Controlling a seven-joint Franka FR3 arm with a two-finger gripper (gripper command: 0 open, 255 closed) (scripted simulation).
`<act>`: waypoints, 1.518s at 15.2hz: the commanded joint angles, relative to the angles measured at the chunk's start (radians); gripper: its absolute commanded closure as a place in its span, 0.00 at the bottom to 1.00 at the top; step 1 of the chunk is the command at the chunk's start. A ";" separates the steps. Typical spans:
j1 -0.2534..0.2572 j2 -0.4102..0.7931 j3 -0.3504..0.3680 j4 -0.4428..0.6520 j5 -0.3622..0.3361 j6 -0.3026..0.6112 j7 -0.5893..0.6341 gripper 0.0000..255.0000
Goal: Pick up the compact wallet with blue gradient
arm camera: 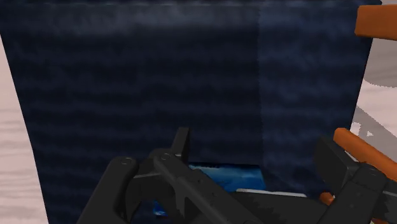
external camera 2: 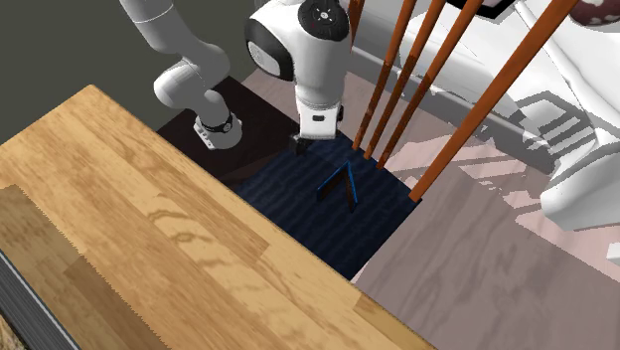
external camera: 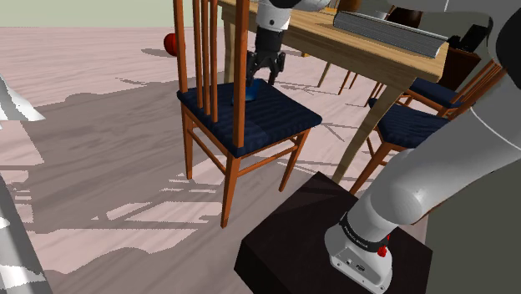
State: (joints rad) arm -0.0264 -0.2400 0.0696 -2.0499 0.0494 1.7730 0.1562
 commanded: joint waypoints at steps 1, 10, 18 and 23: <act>-0.001 0.088 0.004 0.087 -0.012 0.001 0.005 0.00; 0.005 0.350 0.012 0.354 -0.054 -0.009 0.021 0.00; 0.005 0.355 0.012 0.285 -0.054 0.065 0.022 1.00; 0.005 0.354 0.013 0.284 -0.054 0.065 0.022 1.00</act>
State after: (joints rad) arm -0.0210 0.1138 0.0826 -1.7651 -0.0044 1.8386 0.1787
